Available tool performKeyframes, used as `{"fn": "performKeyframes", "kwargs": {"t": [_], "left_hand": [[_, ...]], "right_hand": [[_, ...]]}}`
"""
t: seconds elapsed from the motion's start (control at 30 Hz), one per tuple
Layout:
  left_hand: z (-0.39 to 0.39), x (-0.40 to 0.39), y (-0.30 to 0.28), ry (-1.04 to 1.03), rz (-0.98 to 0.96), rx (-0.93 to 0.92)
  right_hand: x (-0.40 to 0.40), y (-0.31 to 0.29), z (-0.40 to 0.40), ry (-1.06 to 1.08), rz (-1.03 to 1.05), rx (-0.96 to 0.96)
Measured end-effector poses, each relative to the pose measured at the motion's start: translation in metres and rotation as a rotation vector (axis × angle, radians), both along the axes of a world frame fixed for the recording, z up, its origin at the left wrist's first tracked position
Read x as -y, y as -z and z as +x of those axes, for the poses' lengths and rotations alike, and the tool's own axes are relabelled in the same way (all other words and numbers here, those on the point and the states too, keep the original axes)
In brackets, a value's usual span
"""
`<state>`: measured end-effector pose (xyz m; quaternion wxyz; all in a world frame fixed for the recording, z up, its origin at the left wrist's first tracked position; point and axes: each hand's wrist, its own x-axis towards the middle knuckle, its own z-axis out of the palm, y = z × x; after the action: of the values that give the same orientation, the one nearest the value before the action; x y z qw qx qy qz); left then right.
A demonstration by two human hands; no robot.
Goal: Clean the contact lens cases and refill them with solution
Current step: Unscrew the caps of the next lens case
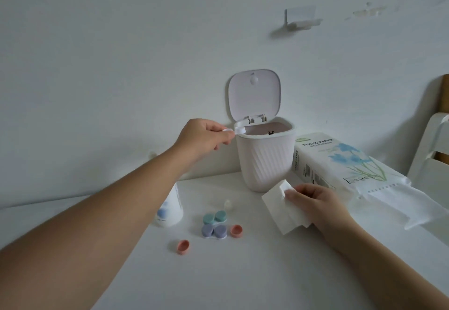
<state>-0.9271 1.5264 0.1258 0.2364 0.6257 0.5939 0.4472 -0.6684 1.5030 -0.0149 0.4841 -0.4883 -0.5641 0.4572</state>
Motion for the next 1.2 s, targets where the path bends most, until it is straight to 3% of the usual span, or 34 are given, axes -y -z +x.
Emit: {"fn": "performKeyframes", "kwargs": {"t": [0.13, 0.3, 0.73, 0.97, 1.2], "left_hand": [[0.007, -0.023, -0.019, -0.009, -0.002, -0.063], [0.02, -0.049, -0.035, -0.007, 0.001, -0.278], [0.05, -0.077, -0.057, 0.29, 0.253, -1.312], [0.056, -0.069, -0.061, 0.361, 0.567, -1.556], [0.06, -0.057, -0.063, 0.295, 0.688, -1.632]], "right_hand": [[0.0, 0.0, 0.0, -0.014, -0.003, -0.005], [-0.001, 0.001, 0.0, -0.028, -0.005, -0.005], [-0.002, -0.001, -0.001, -0.024, 0.001, 0.013], [-0.001, -0.002, -0.001, -0.036, -0.006, 0.01], [0.0, -0.004, -0.001, -0.04, -0.013, 0.001]]}}
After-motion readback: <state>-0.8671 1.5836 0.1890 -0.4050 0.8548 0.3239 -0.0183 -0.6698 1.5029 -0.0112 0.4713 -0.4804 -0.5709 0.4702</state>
